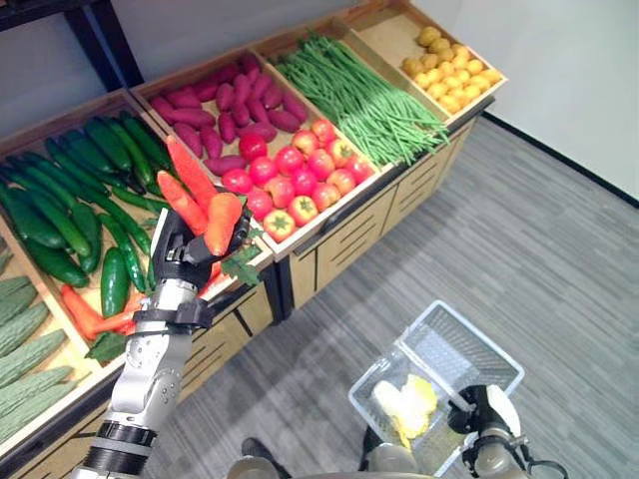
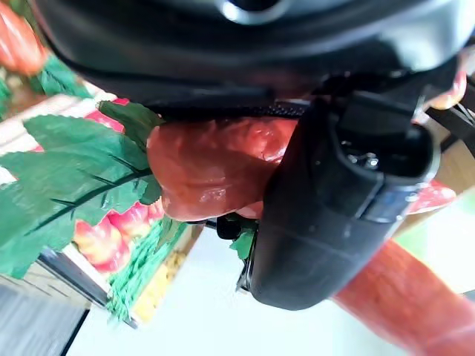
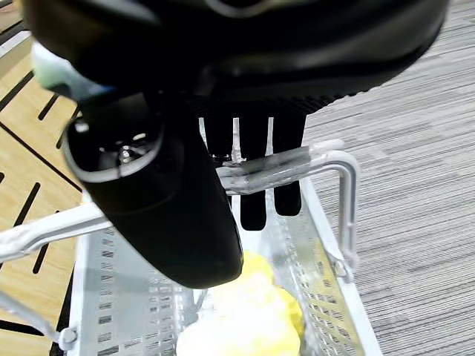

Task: Get the vegetables into the basket

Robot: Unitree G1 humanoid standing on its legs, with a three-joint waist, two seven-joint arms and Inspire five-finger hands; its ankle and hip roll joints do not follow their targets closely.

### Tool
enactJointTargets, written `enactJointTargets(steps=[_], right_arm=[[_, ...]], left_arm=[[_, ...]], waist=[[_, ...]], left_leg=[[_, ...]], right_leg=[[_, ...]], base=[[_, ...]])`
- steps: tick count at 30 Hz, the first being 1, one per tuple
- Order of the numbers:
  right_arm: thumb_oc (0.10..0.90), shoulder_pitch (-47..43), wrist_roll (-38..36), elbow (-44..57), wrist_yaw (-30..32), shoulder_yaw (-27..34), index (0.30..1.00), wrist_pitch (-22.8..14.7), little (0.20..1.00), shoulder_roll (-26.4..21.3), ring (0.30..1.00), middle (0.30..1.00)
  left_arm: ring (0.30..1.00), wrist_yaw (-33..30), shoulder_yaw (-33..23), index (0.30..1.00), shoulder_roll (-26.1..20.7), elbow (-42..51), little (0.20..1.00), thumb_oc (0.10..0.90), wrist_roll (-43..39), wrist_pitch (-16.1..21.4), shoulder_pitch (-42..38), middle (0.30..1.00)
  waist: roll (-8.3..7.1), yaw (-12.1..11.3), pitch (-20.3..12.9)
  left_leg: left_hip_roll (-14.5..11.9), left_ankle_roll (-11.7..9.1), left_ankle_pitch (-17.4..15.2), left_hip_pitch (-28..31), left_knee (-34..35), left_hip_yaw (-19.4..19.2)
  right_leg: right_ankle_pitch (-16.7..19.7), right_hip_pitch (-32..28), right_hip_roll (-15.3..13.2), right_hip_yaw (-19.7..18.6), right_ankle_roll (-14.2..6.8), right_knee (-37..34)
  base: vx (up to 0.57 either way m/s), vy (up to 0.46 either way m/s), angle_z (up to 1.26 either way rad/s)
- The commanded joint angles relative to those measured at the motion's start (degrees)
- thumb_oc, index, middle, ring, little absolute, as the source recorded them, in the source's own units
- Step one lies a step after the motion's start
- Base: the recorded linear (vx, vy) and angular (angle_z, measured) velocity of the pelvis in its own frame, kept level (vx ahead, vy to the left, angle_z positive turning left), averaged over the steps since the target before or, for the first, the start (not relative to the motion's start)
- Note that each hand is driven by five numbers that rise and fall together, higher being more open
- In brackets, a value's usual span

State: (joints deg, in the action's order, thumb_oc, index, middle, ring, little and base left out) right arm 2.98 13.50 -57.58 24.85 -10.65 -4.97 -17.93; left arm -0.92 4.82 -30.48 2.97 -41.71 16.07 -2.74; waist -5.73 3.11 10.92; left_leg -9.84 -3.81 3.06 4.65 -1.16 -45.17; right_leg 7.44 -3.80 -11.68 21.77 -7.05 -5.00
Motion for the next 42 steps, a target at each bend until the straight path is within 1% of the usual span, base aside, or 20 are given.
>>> enactJointTargets(steps=[1,11,14,17,18,19,21,22,23,24,25,26,27,28,29,30,36,38,39,42], right_arm=[[0.400,-3.30,0.63,1.88,3.55,1.38,0.300,-2.62,0.300,-2.65,0.300,0.300],[0.400,-1.71,0.17,2.88,5.03,3.48,0.300,-1.79,0.300,-3.97,0.300,0.300],[0.400,-0.10,-0.44,3.89,5.55,5.01,0.300,-1.95,0.300,-5.10,0.300,0.300],[0.400,1.34,-1.44,2.60,5.56,7.08,0.300,-2.32,0.300,-6.74,0.300,0.300],[0.400,1.38,-1.55,1.77,5.32,7.34,0.300,-2.53,0.300,-7.49,0.300,0.300],[0.400,1.03,-1.61,1.10,5.33,7.48,0.300,-2.53,0.300,-8.55,0.300,0.300],[0.400,0.24,-2.40,-0.81,5.44,7.76,0.300,-2.58,0.300,-10.12,0.300,0.300],[0.400,-0.44,-2.60,-1.74,5.70,7.67,0.300,-2.62,0.300,-10.54,0.300,0.300],[0.400,-0.96,-2.80,-2.29,5.98,7.31,0.300,-3.31,0.300,-11.04,0.300,0.300],[0.400,-0.95,-2.80,-2.31,5.98,7.30,0.300,-3.33,0.300,-11.04,0.300,0.300],[0.400,-1.38,-2.98,-2.69,6.32,7.26,0.300,-3.68,0.300,-11.24,0.300,0.300],[0.400,-1.77,-2.90,-2.94,6.31,6.89,0.300,-3.83,0.300,-11.37,0.300,0.300],[0.400,-2.29,-2.85,-3.09,6.48,6.53,0.300,-4.04,0.300,-11.31,0.300,0.300],[0.400,-2.67,-2.78,-3.28,6.32,6.03,0.300,-4.21,0.300,-11.24,0.300,0.300],[0.400,-2.39,-2.32,-2.91,6.35,6.10,0.300,-4.30,0.300,-10.85,0.300,0.300],[0.400,-2.31,-2.36,-2.65,6.49,6.39,0.300,-4.24,0.300,-10.63,0.300,0.300],[0.400,-2.69,-1.86,-2.45,6.11,5.80,0.300,-3.91,0.300,-8.83,0.300,0.300],[0.400,-3.38,-2.02,-2.26,6.00,5.55,0.300,-3.81,0.300,-7.59,0.300,0.300],[0.400,-3.37,-2.02,-2.24,6.00,5.54,0.300,-3.80,0.300,-7.58,0.300,0.300],[0.400,-3.69,-1.62,-2.53,6.23,6.04,0.300,-3.76,0.300,-7.17,0.300,0.300]], left_arm=[[0.300,2.18,-1.49,0.300,-1.82,7.58,0.300,0.400,-0.18,5.81,-3.16,0.300],[0.300,2.56,0.68,0.300,-0.17,7.45,0.300,0.400,-0.64,5.86,-5.16,0.300],[0.300,3.78,1.72,0.300,0.73,7.30,0.300,0.400,-1.92,5.91,-6.01,0.300],[0.300,6.88,3.33,0.300,1.40,6.88,0.300,0.400,-2.63,5.67,-7.51,0.300],[0.300,7.59,3.56,0.300,1.40,6.77,0.300,0.400,-2.88,5.94,-7.62,0.300],[0.300,7.71,3.68,0.300,1.36,6.82,0.300,0.400,-3.10,6.24,-7.87,0.300],[0.300,7.44,4.59,0.300,1.68,6.67,0.300,0.400,-3.21,6.34,-8.02,0.300],[0.300,7.51,4.92,0.300,1.56,6.67,0.300,0.400,-3.30,6.70,-7.74,0.300],[0.300,7.61,4.95,0.300,0.92,7.31,0.300,0.400,-3.30,7.36,-7.28,0.300],[0.300,7.62,4.95,0.300,0.91,7.30,0.300,0.400,-3.31,7.37,-7.26,0.300],[0.300,8.06,5.05,0.300,0.52,7.41,0.300,0.400,-3.44,7.63,-7.14,0.300],[0.300,8.00,4.64,0.300,0.33,7.51,0.300,0.400,-3.17,8.00,-7.00,0.300],[0.300,8.20,4.41,0.300,0.25,8.23,0.300,0.400,-3.17,8.25,-6.61,0.300],[0.300,8.42,4.12,0.300,-0.13,8.72,0.300,0.400,-3.27,8.11,-6.23,0.300],[0.300,9.40,4.71,0.300,-0.56,8.22,0.300,0.400,-3.87,7.88,-6.95,0.300],[0.300,9.83,5.24,0.300,-0.81,8.00,0.300,0.400,-4.12,7.75,-7.08,0.300],[0.300,10.66,4.71,0.300,-3.52,8.39,0.300,0.400,-4.18,8.22,-6.24,0.300],[0.300,11.16,4.26,0.300,-4.28,7.88,0.300,0.400,-4.30,8.26,-5.38,0.300],[0.300,11.16,4.26,0.300,-4.29,7.88,0.300,0.400,-4.31,8.26,-5.37,0.300],[0.300,11.56,3.65,0.300,-5.70,7.34,0.300,0.400,-4.15,8.00,-4.03,0.300]], waist=[[1.39,0.02,-2.34],[3.85,3.00,-0.29],[4.93,4.54,0.54],[5.28,5.78,1.96],[5.34,5.36,2.43],[5.63,4.60,2.93],[5.33,2.32,3.66],[5.06,1.47,3.99],[5.04,-0.06,4.13],[4.98,-0.06,4.12],[5.13,-1.08,4.33],[5.18,-1.25,4.32],[5.18,-1.97,4.39],[5.28,-1.85,4.15],[5.25,-0.97,3.47],[4.99,-0.81,2.81],[3.69,-0.72,1.14],[3.29,-0.80,0.97],[3.27,-0.87,1.01],[3.10,-1.14,0.54]], left_leg=[[-1.28,-1.91,-1.36,-3.38,-3.51,5.55],[-5.74,-5.46,2.88,-3.07,-4.59,3.80],[-7.12,-6.88,4.42,-3.14,-4.70,4.17],[-9.93,-9.09,5.21,-4.82,-10.37,6.99],[-9.63,-9.25,5.35,-5.47,-11.49,11.01],[-8.18,-8.18,6.57,-6.95,-10.78,16.01],[-1.65,-6.36,3.53,-9.87,-6.76,30.51],[0.50,-5.65,2.43,-10.78,-4.71,35.35],[2.62,-5.52,3.55,-13.13,-1.58,43.36],[2.68,-5.51,3.56,-13.04,-1.48,43.33],[4.51,-5.56,4.55,-14.12,0.27,48.11],[4.39,-5.59,4.61,-14.43,0.03,47.96],[5.58,-5.18,4.27,-14.77,-0.80,50.06],[5.79,-4.14,3.07,-13.72,-0.17,49.71],[5.58,-3.57,3.09,-12.41,0.31,46.00],[6.50,-2.40,2.19,-11.54,0.35,45.52],[6.85,-0.08,-0.58,-9.42,-0.14,39.50],[6.27,0.29,-1.62,-7.44,-0.16,35.87],[6.26,0.29,-1.63,-7.34,-0.12,35.79],[5.81,0.31,-2.20,-4.66,0.94,32.21]], right_leg=[[-3.70,-6.80,-3.63,2.43,-5.51,1.59],[-7.90,-6.51,0.35,-0.42,-2.81,0.55],[-9.50,-6.04,1.94,-1.80,-1.44,1.67],[-11.28,-6.29,3.78,-3.60,0.54,2.46],[-11.65,-6.34,4.11,-4.75,0.86,2.62],[-10.95,-5.28,4.13,-5.48,1.17,3.02],[-10.51,-4.35,3.12,-8.55,0.71,3.26],[-10.14,-4.07,2.96,-10.30,0.41,3.06],[-9.37,-3.03,3.51,-14.16,-0.05,2.88],[-9.47,-3.04,3.45,-14.17,-0.06,2.95],[-9.62,-3.02,3.81,-16.84,-0.40,3.35],[-9.72,-2.89,3.97,-17.49,-0.37,3.67],[-10.06,-2.78,4.17,-19.24,-0.34,4.17],[-10.56,-2.31,4.36,-20.42,-0.48,5.00],[-11.01,-2.32,3.53,-21.00,-1.07,5.67],[-11.12,-2.09,2.68,-22.14,-1.71,6.06],[-8.57,0.83,0.73,-26.11,-3.98,6.04],[-6.92,2.06,0.20,-24.90,-4.97,6.85],[-6.92,2.04,0.21,-24.98,-4.98,6.87],[-3.59,2.64,-0.92,-18.14,-5.70,7.97]], base=[[-0.01,-0.122,-0.04],[-0.03,-0.145,-0.09],[-0.01,-0.208,-0.12],[0.02,-0.198,-0.15],[-0.01,-0.114,-0.19],[-0.04,-0.025,-0.32],[0.00,0.007,-0.63],[0.11,-0.006,-1.13],[0.09,0.000,-1.03],[0.16,0.052,-1.06],[0.11,0.043,-0.81],[0.15,0.085,-1.05],[0.09,0.103,-1.25],[0.16,0.268,-1.38],[0.18,0.342,-1.41],[0.16,0.284,-1.04],[0.07,0.200,-0.49],[0.04,0.122,-0.55],[0.01,0.047,-0.89],[0.04,0.050,-0.74]])
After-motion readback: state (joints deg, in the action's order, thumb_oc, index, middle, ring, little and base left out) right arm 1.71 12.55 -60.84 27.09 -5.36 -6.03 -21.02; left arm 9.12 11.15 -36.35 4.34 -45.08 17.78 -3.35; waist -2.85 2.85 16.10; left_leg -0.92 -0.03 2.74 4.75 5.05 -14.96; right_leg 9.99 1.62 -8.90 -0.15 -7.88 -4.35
